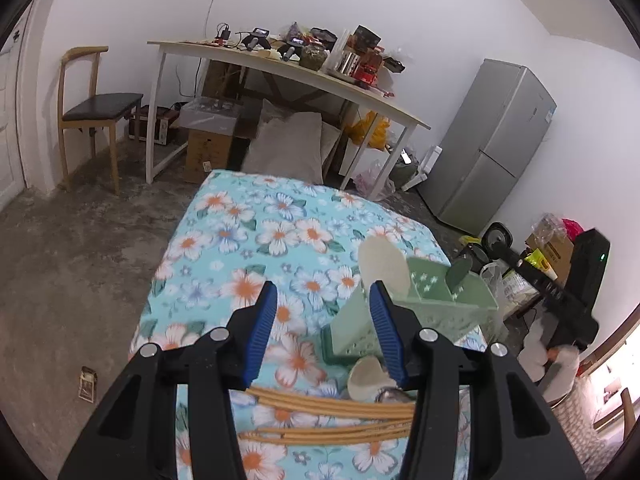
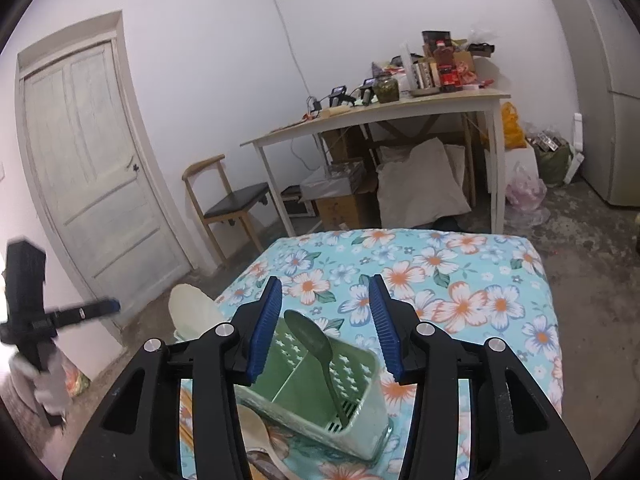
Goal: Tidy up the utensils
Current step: 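Lower the spoon into the green caddy with right while left lowers the paddle in, then move the right gripper to the steel spoon beside the cream ladle and grasp it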
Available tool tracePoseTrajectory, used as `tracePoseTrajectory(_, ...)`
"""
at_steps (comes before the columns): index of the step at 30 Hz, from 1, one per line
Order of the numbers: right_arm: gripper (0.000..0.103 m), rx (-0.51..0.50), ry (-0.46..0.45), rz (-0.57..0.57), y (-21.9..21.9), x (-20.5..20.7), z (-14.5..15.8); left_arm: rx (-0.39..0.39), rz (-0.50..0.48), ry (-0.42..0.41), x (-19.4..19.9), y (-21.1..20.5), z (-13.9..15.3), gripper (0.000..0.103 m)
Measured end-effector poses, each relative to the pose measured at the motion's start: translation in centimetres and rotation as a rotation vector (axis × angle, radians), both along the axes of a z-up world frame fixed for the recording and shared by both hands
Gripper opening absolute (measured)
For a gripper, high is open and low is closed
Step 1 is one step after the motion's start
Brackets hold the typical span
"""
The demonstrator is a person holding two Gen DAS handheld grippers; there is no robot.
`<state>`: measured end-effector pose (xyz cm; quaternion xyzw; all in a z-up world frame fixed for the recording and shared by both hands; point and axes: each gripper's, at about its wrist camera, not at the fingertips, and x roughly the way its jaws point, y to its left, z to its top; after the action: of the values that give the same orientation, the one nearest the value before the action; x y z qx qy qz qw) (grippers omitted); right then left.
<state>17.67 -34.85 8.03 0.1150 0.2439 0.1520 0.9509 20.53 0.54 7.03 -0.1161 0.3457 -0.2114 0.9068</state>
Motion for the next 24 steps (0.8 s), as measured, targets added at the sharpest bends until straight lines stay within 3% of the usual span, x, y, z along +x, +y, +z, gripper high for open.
tracePoseTrajectory(10,0.045,0.014,0.021,-0.093,-2.4,-6.5,0.0,0.043,-0.030,-0.028,-3.2,-0.7,-2.5,0.048)
tracePoseTrajectory(20,0.045,0.060,0.196,-0.118,-0.6,-11.0,-5.9,0.038,-0.081,-0.010,-4.9,-2.3,-5.0,0.051)
tracePoseTrajectory(24,0.041,0.007,0.242,-0.105,1.0,-11.1,-7.7,0.019,-0.097,0.014,-5.2,-3.0,-6.2,0.051)
